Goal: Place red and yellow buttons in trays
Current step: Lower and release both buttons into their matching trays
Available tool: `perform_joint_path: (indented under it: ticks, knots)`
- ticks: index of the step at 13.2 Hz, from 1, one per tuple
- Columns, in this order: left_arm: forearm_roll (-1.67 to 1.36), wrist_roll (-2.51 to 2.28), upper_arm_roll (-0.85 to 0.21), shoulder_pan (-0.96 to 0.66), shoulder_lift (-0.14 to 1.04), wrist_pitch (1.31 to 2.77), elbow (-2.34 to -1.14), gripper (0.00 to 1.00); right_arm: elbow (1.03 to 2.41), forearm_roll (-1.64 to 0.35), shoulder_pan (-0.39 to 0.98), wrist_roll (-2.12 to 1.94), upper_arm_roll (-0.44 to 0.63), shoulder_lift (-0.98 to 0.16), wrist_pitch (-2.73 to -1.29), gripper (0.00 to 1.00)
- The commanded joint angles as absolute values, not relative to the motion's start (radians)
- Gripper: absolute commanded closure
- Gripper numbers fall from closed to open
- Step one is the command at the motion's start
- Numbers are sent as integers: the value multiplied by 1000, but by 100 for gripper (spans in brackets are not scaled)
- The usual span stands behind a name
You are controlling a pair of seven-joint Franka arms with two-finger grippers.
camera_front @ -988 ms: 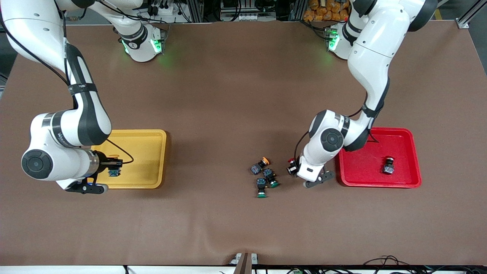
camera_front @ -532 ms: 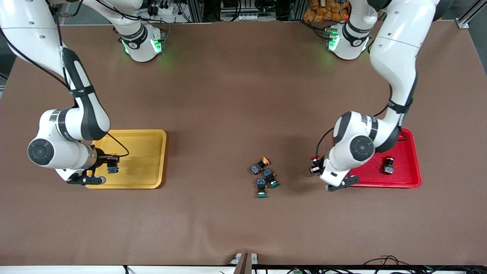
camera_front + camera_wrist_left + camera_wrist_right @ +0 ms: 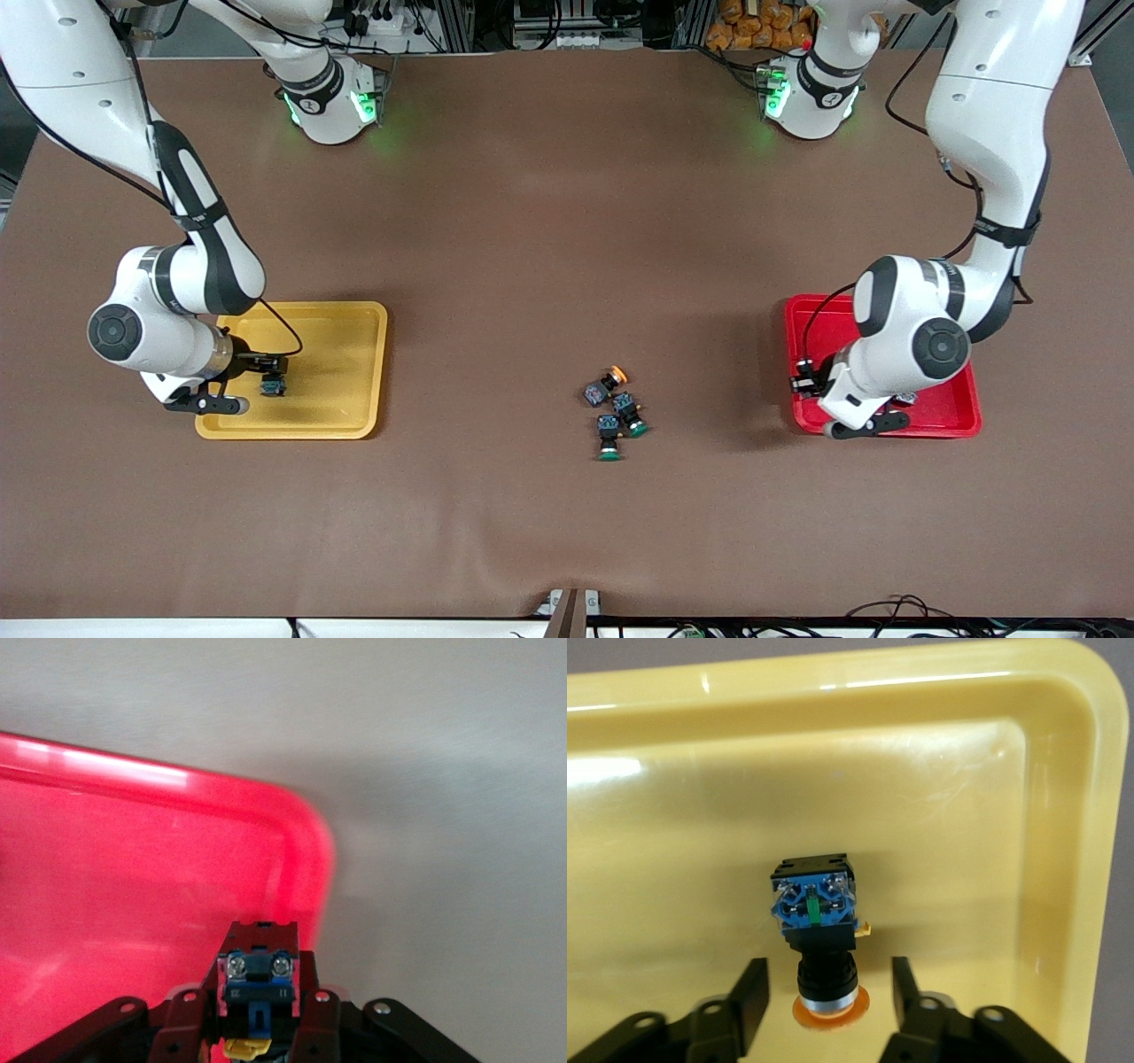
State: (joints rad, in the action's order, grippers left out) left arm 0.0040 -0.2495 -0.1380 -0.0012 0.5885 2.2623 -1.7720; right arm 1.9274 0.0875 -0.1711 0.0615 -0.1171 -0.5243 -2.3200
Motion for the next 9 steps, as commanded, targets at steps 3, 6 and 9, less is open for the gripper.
perform_joint_path:
  ticks: [3, 6, 9]
  knots:
    - [130, -128, -146, 86, 554, 2264, -1830, 80, 1924, 74, -181, 64, -173, -454, -2246, 0]
    - [195, -106, -144, 100, 580, 2281, -1830, 80, 1864, -38, -172, 67, -207, -453, -2175, 0]
    - [236, -106, -144, 115, 600, 2299, -1830, 79, 1815, -77, -141, 162, -229, -454, -2151, 0]
